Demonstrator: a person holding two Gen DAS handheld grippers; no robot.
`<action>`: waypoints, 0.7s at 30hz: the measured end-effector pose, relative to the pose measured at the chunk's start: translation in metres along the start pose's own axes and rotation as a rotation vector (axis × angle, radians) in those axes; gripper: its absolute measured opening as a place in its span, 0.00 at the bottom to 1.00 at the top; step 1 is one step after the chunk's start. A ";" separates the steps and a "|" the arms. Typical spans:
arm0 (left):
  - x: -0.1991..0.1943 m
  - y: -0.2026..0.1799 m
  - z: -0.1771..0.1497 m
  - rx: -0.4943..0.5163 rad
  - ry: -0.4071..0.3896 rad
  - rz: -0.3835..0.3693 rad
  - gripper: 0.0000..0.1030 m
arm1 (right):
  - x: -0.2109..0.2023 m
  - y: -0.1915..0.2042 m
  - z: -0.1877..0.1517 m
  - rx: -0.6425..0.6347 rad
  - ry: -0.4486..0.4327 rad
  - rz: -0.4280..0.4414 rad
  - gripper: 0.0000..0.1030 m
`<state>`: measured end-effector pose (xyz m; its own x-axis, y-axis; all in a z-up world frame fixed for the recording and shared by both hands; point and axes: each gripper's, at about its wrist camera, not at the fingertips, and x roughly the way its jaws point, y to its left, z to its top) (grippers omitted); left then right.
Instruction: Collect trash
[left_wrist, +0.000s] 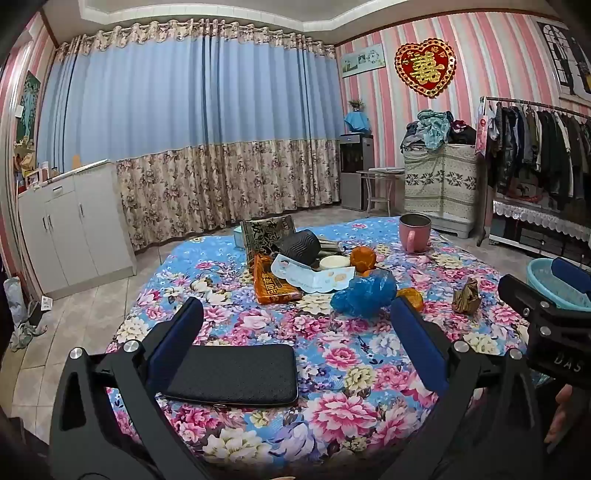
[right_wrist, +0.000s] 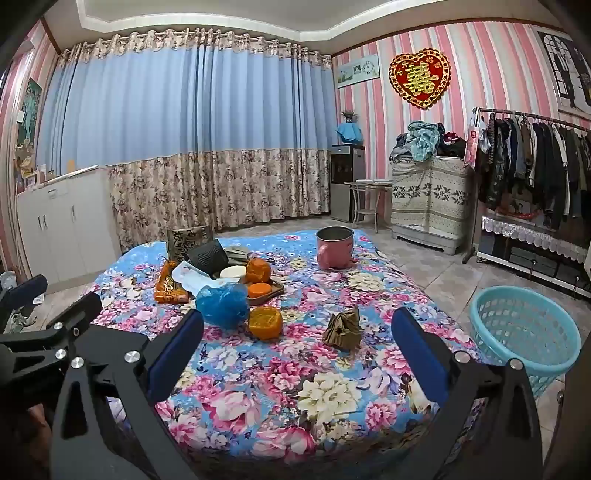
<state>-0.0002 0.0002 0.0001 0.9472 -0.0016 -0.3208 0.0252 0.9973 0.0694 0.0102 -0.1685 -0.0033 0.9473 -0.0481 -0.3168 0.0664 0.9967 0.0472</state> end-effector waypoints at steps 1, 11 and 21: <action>0.000 0.000 0.000 -0.002 -0.002 0.000 0.95 | 0.000 0.000 0.000 0.005 0.001 0.003 0.96; 0.000 0.000 0.000 0.007 -0.004 0.005 0.95 | 0.000 0.000 0.000 -0.005 -0.005 0.000 0.96; 0.000 0.000 0.000 0.006 -0.008 0.006 0.95 | 0.000 0.000 0.000 -0.009 -0.004 0.000 0.96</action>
